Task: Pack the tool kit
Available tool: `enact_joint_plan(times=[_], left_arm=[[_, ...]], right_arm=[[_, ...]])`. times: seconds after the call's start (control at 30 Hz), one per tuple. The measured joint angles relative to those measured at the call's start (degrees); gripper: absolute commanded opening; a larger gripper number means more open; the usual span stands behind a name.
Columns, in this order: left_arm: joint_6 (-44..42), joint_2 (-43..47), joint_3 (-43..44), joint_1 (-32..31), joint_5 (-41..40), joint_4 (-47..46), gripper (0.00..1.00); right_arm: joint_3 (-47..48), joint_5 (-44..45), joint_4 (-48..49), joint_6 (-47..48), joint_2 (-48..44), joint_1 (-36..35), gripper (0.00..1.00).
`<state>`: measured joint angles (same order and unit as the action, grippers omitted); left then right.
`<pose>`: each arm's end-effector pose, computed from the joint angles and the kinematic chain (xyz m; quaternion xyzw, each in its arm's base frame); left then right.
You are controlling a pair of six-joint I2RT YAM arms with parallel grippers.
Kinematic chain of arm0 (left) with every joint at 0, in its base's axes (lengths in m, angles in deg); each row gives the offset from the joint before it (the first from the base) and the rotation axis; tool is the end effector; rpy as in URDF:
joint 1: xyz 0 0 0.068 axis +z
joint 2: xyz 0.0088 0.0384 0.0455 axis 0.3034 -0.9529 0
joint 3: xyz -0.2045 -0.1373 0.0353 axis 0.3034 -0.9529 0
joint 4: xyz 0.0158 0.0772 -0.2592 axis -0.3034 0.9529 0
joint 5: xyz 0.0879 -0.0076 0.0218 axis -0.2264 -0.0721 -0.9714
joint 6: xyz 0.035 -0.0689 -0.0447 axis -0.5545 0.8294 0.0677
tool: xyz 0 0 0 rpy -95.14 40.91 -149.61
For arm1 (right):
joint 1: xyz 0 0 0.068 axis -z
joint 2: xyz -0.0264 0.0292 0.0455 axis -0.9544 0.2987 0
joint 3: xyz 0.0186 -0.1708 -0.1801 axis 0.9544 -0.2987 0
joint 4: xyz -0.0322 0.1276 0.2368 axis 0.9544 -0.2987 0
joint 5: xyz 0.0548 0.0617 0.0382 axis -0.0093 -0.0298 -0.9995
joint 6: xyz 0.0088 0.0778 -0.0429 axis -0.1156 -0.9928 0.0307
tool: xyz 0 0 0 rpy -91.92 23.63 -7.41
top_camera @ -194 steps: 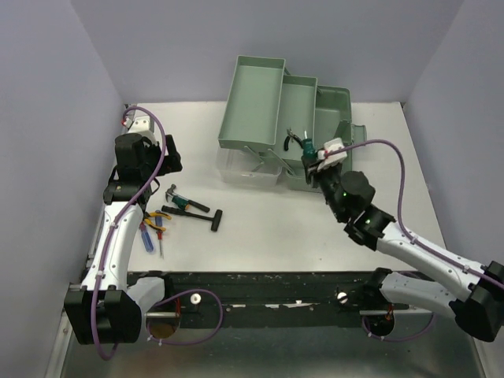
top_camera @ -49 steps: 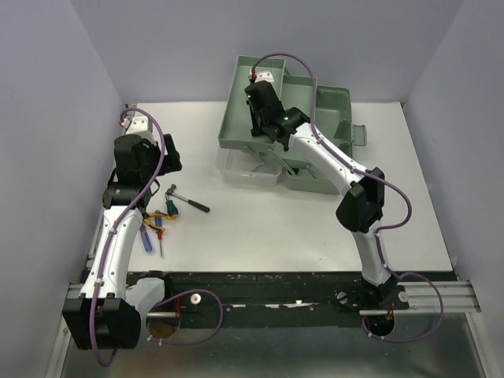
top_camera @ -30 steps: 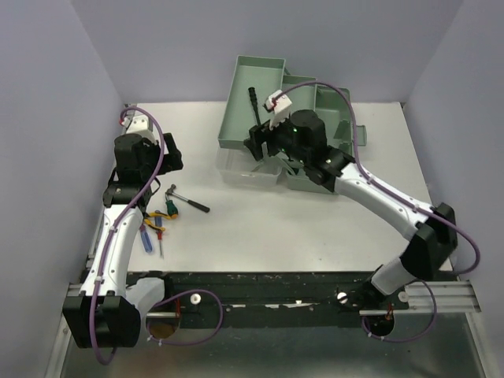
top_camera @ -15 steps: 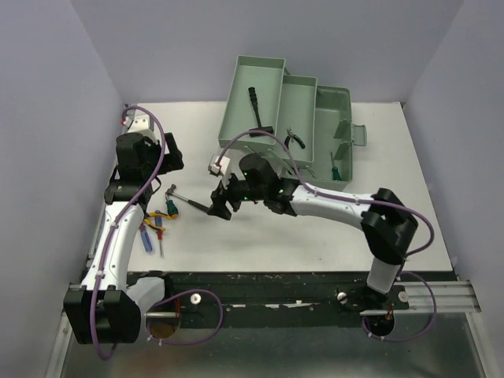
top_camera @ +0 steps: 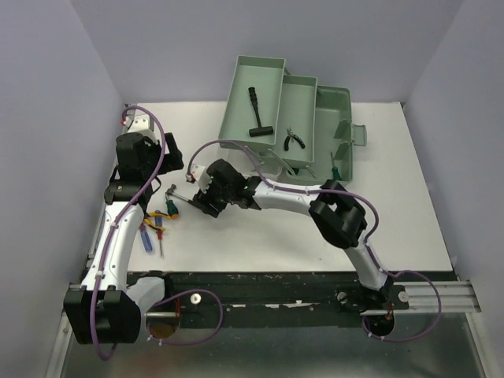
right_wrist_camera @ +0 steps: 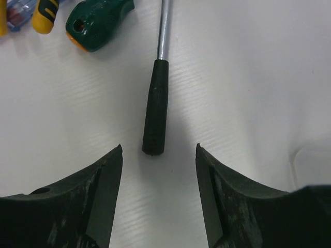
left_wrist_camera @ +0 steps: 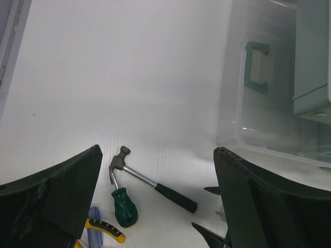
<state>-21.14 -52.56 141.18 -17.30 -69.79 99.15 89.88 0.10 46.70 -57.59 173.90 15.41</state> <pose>0.3042 -0.0031 0.2920 -0.0924 0.8346 -0.0940 0.5348 0.2706 0.4475 0.1264 -0.5251 0.7309 0.2508 0.3565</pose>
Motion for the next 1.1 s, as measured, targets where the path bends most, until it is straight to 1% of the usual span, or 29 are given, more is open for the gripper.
enact_joint_plan(times=[0.27, 0.33, 0.4, 0.5, 0.67, 0.73, 0.83, 0.93, 1.03, 1.1], left_arm=[[-0.04, 0.31, 0.00, 0.00, -0.02, 0.00, 0.99], [-0.04, 0.42, 0.00, 0.00, -0.02, -0.04, 0.99], [-0.04, 0.55, 0.00, 0.02, -0.11, -0.17, 0.99], [-0.04, 0.57, 0.00, 0.00, -0.11, -0.44, 0.99], [-0.07, 0.59, 0.00, 0.00, -0.09, -0.42, 0.99], [-0.04, 0.59, 0.00, 0.00, -0.07, -0.39, 0.99], [-0.07, 0.59, 0.00, 0.00, -0.07, -0.37, 0.99], [-0.07, 0.59, 0.00, 0.00, -0.07, -0.37, 0.99], [-0.11, 0.59, 0.00, 0.00, -0.09, -0.33, 0.99], [-0.15, 0.63, 0.00, 0.00, -0.09, -0.22, 0.99]], right_arm=[[8.79, 5.88, -3.67, 0.63, 8.28, -2.43, 0.62], [10.69, 6.73, -4.39, 0.79, 9.35, -2.49, 0.60], [11.91, 7.30, -5.25, 0.81, 10.01, -2.54, 0.53], [12.61, 7.96, -6.12, 0.59, 10.29, -2.58, 0.40], [12.11, 8.44, -6.10, -0.20, 10.12, -2.64, 0.13], [10.86, 8.48, -5.25, -0.09, 9.44, -2.67, 0.01], [7.58, 8.50, -4.24, -0.02, 7.34, -2.75, 0.00], [2.05, 9.73, -2.99, -0.74, 3.74, -2.84, 0.00], [-7.93, 12.57, -0.59, -2.43, -2.78, -2.97, 0.01], [-15.82, 14.84, 3.43, -3.67, -8.92, -3.06, 0.01]])
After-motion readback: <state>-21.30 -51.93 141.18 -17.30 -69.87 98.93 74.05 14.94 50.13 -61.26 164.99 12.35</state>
